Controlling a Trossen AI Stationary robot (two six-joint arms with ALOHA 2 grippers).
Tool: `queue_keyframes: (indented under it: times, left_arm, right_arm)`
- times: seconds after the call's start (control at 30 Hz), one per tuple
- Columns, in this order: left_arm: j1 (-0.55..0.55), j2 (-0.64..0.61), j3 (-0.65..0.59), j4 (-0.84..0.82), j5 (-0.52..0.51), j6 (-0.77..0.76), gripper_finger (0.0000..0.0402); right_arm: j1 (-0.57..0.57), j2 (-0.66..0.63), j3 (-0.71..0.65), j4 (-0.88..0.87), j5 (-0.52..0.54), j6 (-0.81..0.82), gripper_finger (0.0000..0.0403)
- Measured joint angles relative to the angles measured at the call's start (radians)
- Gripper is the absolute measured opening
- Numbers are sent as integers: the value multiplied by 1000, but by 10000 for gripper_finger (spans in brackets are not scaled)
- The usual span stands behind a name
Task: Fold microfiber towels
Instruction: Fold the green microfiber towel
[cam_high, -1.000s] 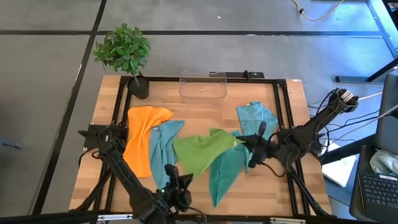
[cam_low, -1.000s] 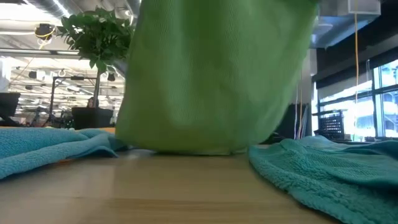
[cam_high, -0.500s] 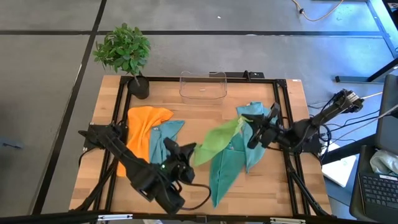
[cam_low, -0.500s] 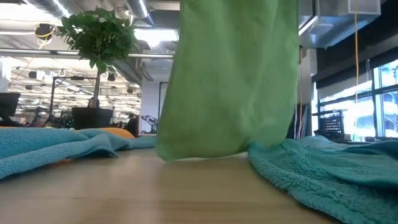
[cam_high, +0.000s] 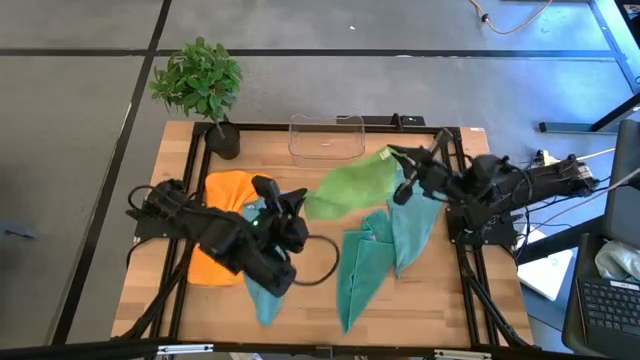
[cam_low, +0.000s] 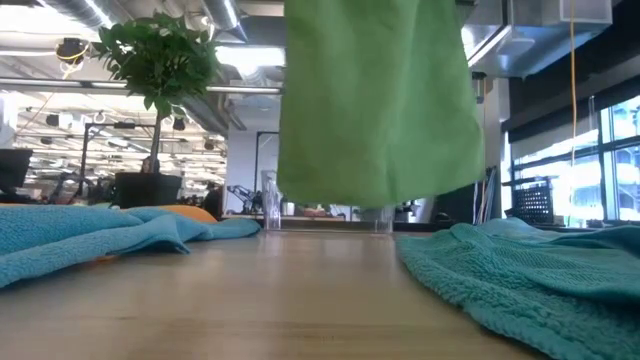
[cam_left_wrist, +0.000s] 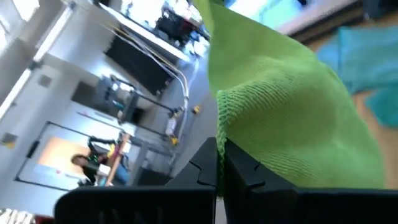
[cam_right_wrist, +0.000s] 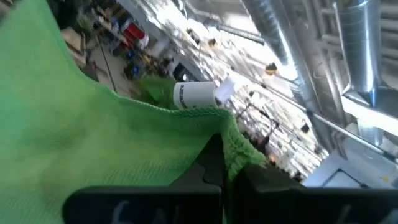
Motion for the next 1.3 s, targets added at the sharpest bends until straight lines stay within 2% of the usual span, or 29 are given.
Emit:
queue_keyframes:
  times: [0.2,0.3,0.37,0.53,0.63,0.73,0.9,1.13,1.23,1.3]
  left_arm:
    - [52,-37,-183,0,47,-22,0]
    - [59,-90,-294,-1,62,-122,0]
    - [39,-121,-358,-1,108,-213,0]
    - [-58,-161,-487,-1,204,-409,0]
    - [-126,-158,-528,8,241,-502,0]
    - [-175,-149,-542,67,264,-570,0]
    - [-247,-124,-550,275,281,-575,0]
    - [-287,11,-550,553,450,-591,0]
    - [-290,91,-550,651,513,-566,0]
    - [-289,125,-550,656,509,-556,0]
  right_arm:
    - [-161,29,0,-25,-86,43,6]
    - [-172,26,0,-34,-90,52,6]
    - [-157,6,0,-117,-91,109,6]
    - [-75,-40,0,-469,-111,354,6]
    - [-12,-56,-1,-641,-183,488,6]
    - [61,-63,-1,-738,-261,630,6]
    - [185,-61,-1,-846,-413,862,6]
    - [311,-14,-56,-906,-674,1147,6]
    - [354,16,-104,-904,-703,1164,6]
    - [366,34,-119,-905,-682,1135,6]
